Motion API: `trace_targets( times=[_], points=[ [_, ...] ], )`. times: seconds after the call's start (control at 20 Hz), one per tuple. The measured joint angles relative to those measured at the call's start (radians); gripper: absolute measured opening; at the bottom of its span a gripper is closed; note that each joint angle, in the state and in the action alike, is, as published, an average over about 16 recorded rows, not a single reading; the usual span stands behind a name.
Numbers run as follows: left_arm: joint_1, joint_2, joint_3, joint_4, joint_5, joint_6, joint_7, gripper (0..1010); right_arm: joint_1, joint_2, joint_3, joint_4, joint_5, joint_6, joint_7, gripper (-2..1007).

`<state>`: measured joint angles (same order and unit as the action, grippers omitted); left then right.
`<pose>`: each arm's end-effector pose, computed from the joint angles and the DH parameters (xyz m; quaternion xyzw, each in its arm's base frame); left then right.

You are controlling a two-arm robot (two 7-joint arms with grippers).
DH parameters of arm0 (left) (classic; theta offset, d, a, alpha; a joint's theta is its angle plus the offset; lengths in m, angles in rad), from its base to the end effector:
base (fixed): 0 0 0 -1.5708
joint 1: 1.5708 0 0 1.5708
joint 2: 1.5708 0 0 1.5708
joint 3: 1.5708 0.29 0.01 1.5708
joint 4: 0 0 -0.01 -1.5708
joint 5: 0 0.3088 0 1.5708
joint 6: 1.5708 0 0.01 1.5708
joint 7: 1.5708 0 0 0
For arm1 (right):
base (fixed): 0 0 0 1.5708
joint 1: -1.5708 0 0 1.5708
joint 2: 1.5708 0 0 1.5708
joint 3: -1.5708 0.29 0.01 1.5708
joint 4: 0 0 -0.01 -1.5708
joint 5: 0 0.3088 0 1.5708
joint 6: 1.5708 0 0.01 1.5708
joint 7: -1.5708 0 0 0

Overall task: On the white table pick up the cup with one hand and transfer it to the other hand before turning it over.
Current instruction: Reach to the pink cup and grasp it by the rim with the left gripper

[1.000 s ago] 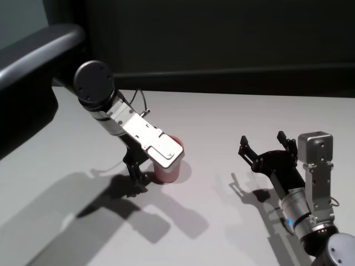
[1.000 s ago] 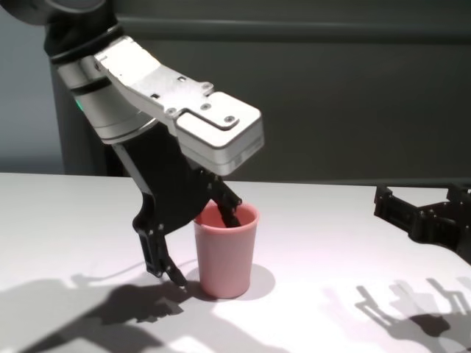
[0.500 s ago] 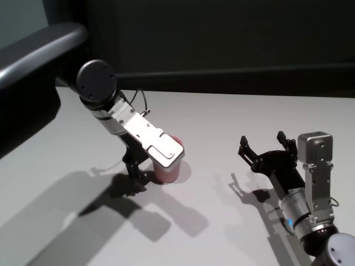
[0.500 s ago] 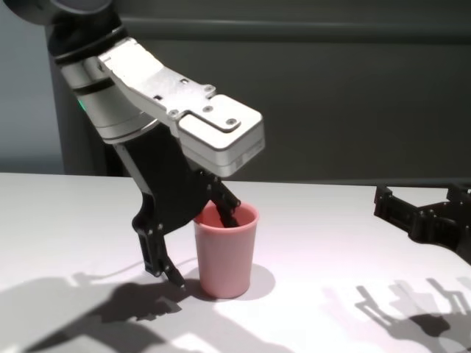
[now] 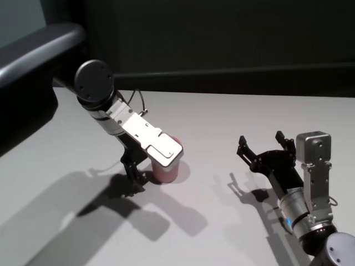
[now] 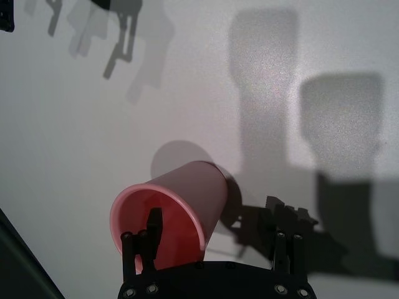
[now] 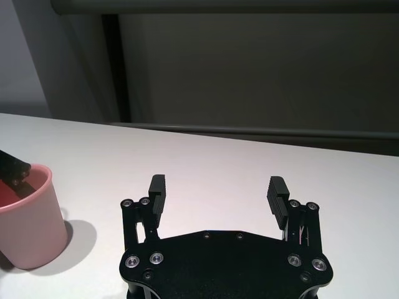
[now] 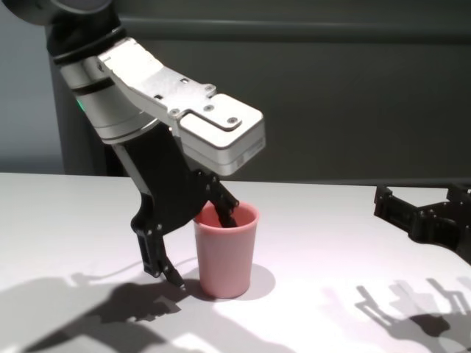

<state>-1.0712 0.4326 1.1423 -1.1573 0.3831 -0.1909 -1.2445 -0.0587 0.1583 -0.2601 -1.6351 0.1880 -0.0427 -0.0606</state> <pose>0.4983 -0.0683 -0.1314 0.5592 -0.3657 -0.1771 0.7227 0.3002 0.0394 -0.3070 0.0184 0.0179 -0.6311 0.7753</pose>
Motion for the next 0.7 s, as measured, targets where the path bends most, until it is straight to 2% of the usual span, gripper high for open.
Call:
trace_targets(
  times=[0.4, 0.7],
  points=[
    [-0.001, 0.002, 0.002, -0.002, -0.003, 0.006, 0.002, 997, 0.000, 0.000, 0.000, 0.000, 0.000, 0.000, 0.000, 1002],
    [0.000, 0.002, 0.001, -0.002, -0.003, 0.005, 0.003, 945, 0.000, 0.000, 0.000, 0.000, 0.000, 0.000, 0.000, 1002]
  ],
)
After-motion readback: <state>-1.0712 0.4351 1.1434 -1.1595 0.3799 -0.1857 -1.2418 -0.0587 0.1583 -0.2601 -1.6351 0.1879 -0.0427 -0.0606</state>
